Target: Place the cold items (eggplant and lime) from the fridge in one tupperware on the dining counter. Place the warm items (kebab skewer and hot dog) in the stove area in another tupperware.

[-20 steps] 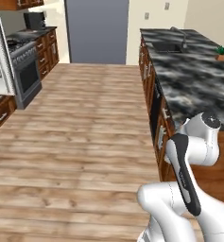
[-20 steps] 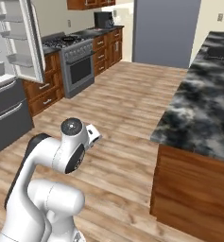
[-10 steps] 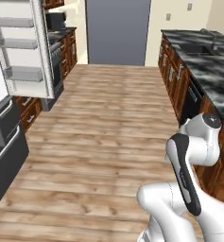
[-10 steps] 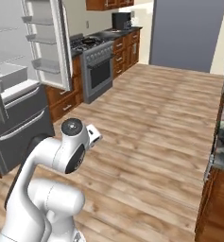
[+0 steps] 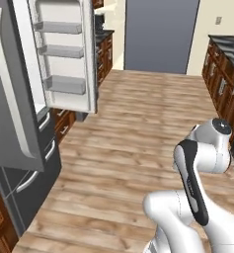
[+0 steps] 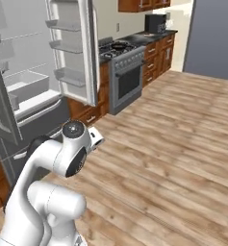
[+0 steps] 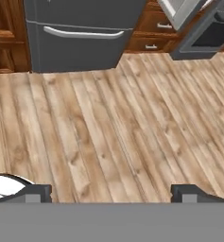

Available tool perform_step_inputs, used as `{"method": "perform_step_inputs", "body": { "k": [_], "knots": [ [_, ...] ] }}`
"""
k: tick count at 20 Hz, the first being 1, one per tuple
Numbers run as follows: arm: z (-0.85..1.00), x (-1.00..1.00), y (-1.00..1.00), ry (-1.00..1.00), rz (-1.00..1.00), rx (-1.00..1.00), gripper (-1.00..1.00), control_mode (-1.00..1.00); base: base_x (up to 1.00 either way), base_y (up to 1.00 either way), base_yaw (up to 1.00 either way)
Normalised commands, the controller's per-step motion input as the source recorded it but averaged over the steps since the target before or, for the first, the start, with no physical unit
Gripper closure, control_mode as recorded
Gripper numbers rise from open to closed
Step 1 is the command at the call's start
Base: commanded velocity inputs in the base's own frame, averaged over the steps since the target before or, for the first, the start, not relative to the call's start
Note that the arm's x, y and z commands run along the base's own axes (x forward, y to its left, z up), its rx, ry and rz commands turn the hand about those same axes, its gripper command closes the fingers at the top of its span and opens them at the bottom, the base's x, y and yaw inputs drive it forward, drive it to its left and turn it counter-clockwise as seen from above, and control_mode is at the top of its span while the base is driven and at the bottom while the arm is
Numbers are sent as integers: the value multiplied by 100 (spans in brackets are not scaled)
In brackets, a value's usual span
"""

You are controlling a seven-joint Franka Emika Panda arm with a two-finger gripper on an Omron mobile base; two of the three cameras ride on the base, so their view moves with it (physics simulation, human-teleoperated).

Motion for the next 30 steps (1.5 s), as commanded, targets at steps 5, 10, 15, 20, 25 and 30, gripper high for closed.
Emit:
{"method": "perform_step_inputs", "body": {
  "k": [5, 10, 15, 20, 25, 30],
  "knots": [
    [0, 0, 0, 0, 0, 0, -100, 100, 97, -11, 32],
    [0, 0, 0, 0, 0, 0, -100, 100, 75, -24, 38],
    [0, 0, 0, 0, 0, 0, -100, 100, 37, -4, 45],
    [0, 0, 0, 0, 0, 0, -100, 100, 22, 0, 47],
    [0, 0, 0, 0, 0, 0, -100, 100, 39, 0, 50],
    [0, 0, 0, 0, 0, 0, -100, 100, 64, 0, 50]
  ]
}}
